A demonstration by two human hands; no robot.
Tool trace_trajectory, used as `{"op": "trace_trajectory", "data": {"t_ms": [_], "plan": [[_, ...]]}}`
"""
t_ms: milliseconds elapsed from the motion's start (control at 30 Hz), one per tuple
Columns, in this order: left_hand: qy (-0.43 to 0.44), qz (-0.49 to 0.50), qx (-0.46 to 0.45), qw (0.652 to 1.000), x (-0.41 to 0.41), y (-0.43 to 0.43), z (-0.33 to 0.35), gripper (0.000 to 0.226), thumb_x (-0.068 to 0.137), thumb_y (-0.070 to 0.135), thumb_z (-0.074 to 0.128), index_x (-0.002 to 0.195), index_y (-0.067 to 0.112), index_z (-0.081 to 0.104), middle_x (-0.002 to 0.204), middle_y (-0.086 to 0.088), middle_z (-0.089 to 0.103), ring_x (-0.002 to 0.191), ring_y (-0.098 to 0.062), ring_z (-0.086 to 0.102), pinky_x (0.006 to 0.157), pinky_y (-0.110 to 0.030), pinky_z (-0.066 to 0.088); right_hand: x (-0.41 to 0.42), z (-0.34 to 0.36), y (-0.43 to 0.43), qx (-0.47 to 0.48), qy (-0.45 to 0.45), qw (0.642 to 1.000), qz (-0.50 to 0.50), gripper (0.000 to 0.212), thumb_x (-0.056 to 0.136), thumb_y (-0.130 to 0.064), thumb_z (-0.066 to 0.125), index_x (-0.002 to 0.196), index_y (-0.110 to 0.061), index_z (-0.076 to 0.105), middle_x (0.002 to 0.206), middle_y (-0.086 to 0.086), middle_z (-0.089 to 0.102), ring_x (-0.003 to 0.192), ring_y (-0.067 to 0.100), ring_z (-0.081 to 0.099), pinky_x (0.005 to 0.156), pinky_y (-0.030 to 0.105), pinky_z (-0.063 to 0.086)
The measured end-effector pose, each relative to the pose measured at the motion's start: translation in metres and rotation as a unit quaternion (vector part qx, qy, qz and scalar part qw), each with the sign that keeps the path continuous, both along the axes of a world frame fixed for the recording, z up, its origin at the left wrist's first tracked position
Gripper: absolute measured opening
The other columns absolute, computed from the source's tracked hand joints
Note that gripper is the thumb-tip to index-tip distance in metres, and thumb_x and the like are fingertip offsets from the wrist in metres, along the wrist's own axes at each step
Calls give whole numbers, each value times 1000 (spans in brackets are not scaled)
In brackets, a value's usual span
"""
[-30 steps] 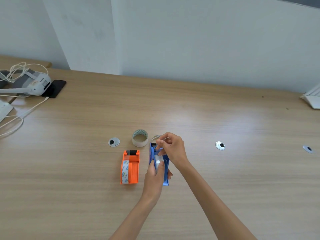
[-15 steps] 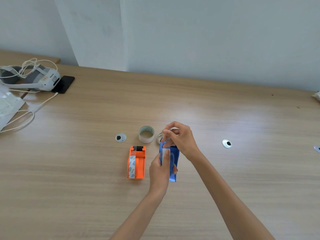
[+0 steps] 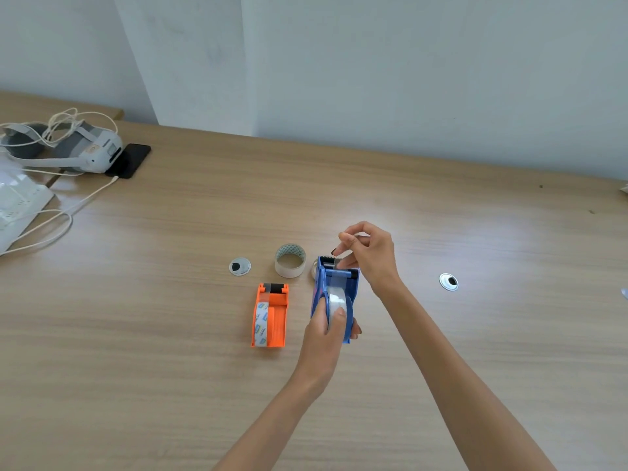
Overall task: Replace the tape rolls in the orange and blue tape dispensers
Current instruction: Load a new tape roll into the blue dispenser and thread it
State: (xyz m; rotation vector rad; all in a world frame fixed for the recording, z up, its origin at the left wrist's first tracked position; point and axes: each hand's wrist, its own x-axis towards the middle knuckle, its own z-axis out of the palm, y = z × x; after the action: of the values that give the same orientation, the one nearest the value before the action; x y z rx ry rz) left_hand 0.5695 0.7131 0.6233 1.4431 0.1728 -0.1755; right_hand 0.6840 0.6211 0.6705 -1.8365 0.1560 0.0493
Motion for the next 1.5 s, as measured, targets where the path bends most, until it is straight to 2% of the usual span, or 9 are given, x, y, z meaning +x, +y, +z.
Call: {"op": "trace_trajectory", "data": {"t_ms": [100, 233, 433, 700, 833, 967, 1133, 1400, 1500], "plan": [[-13, -13, 9, 1000, -5, 1, 3, 19, 98, 10, 36, 98, 10, 54, 74, -1, 64, 66, 2, 60, 65, -9, 48, 4, 3, -1, -1, -3, 1000, -7, 5, 91, -9, 61, 89, -5, 60, 65, 8, 71, 40, 20, 62, 50, 27, 57], [1, 9, -7, 1000, -3, 1, 2, 17, 98, 18, 40, 93, 14, 56, 69, -4, 63, 65, -9, 60, 63, -16, 49, 1, 6, 1, 6, 16, 999, 30, 15, 93, -18, 59, 93, -2, 61, 65, 9, 70, 44, 21, 62, 50, 25, 55], [26, 90, 29, 995, 0, -1, 2, 49, 93, 43, 48, 77, -3, 55, 50, -7, 54, 45, -15, 49, 47, -17, 41, -4, 15, -3, 3, 9, 997, 70, 16, 90, -22, 63, 81, -8, 65, 63, 9, 71, 47, 21, 65, 55, 30, 59], [-14, 58, 55, 997, -11, 5, 5, 34, 96, 23, 49, 64, 12, 46, 44, 3, 49, 45, -11, 47, 51, -19, 41, 13, 25, -25, -15, 4, 1000, 7, 15, 91, -16, 61, 80, -7, 61, 69, 13, 72, 45, 22, 63, 60, 35, 57], [-28, 40, 43, 998, -18, 9, 4, 27, 95, 20, 47, 68, 15, 49, 51, 0, 54, 50, -10, 51, 56, -17, 44, 16, 30, -32, -35, 23, 999, 27, 21, 94, -26, 56, 82, -10, 60, 73, 14, 74, 44, 17, 56, 50, 26, 47], [-27, 54, 39, 997, -14, 8, 5, 22, 95, 14, 45, 78, 4, 54, 55, -7, 57, 50, -7, 51, 53, -12, 42, 2, 27, -33, 26, 142, 988, 60, 48, 92, -53, 48, 92, -9, 67, 82, 12, 76, 48, 13, 56, 54, 24, 45], [-40, 66, 22, 997, -9, 9, 6, 23, 87, 27, 43, 71, 13, 53, 54, -2, 56, 54, -12, 53, 55, -15, 46, -8, 13, -40, 184, 296, 931, 107, 72, 88, -70, 28, 99, -14, 72, 83, 0, 76, 54, 12, 55, 52, 21, 48], [-40, 66, 27, 997, -10, 8, 5, 23, 86, 27, 43, 72, 12, 54, 54, -3, 56, 55, -13, 55, 55, -16, 48, -6, 6, -42, 322, 327, 876, 146, 90, 84, -78, 13, 112, -15, 71, 109, 7, 72, 61, 15, 56, 51, 21, 49], [-36, 66, 45, 996, -11, 8, 4, 21, 86, 28, 43, 69, 17, 52, 54, -3, 57, 54, -11, 55, 56, -17, 47, -9, 9, -35, 226, 302, 914, 151, 65, 90, -67, 31, 110, -18, 70, 98, -1, 75, 63, 13, 53, 59, 21, 50]]}}
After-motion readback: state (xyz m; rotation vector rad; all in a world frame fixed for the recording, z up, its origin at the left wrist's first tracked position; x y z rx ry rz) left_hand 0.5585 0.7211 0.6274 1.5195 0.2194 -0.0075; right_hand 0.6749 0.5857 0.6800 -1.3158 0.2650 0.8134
